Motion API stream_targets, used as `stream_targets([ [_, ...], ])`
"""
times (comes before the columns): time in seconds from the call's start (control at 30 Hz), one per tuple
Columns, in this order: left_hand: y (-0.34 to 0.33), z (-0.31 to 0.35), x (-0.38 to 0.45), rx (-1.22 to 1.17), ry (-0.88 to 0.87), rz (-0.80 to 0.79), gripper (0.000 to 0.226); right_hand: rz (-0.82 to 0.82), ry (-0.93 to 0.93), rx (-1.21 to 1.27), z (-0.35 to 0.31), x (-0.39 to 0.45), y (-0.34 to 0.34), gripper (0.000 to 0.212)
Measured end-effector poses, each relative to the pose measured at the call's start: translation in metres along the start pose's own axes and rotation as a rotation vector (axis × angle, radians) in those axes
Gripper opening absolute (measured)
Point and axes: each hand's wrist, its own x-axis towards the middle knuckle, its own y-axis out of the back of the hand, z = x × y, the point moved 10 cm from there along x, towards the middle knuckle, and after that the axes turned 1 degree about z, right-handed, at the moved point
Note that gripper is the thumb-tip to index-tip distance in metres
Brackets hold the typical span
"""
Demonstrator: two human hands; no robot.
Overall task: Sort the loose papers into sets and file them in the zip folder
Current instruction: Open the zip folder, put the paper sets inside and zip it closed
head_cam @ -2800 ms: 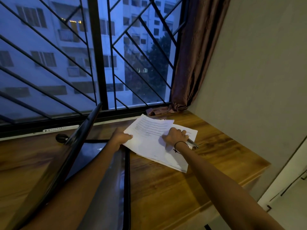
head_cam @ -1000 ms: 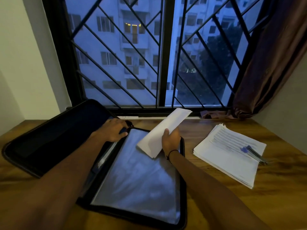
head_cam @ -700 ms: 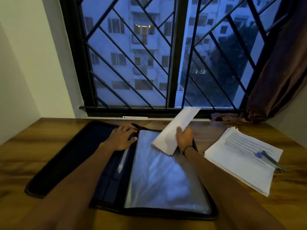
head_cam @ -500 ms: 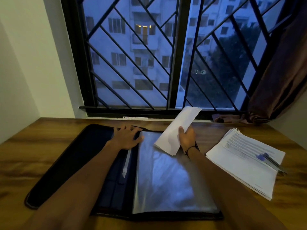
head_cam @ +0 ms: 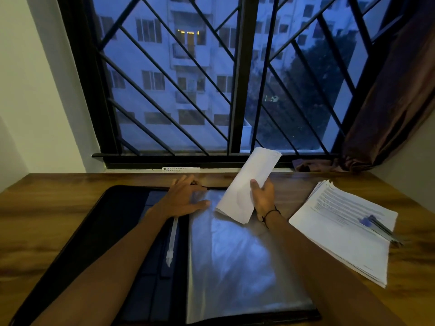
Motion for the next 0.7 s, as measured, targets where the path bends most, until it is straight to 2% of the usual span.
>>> stream_targets([
  [0.13, -0.008, 0.024, 0.013, -0.055, -0.049, 0.066, 0.061, 0.054, -0.066, 0.141, 0.010, 0.003, 0.009, 0.035],
  [0.3, -0.004, 0.022, 0.010, -0.154, -0.039, 0.186, 0.045, 0.090, -0.122, 0.301, 0.012, 0.000, 0.020, 0.034],
  [0.47, -0.002, 0.023, 0.010, -0.341, -0.068, 0.167, 0.009, 0.158, -0.162, 0.423, 0.011, 0.001, 0.028, 0.035],
  [0.57, 0.002, 0.024, 0.010, -0.443, -0.079, 0.183, 0.011, 0.242, -0.154, 0.416, 0.008, 0.004, 0.033, 0.034],
  [0.7, -0.008, 0.009, 0.016, -0.642, 0.045, 0.075, 0.037, 0.308, -0.153, 0.394, 0.010, 0.004, 0.031, 0.045],
])
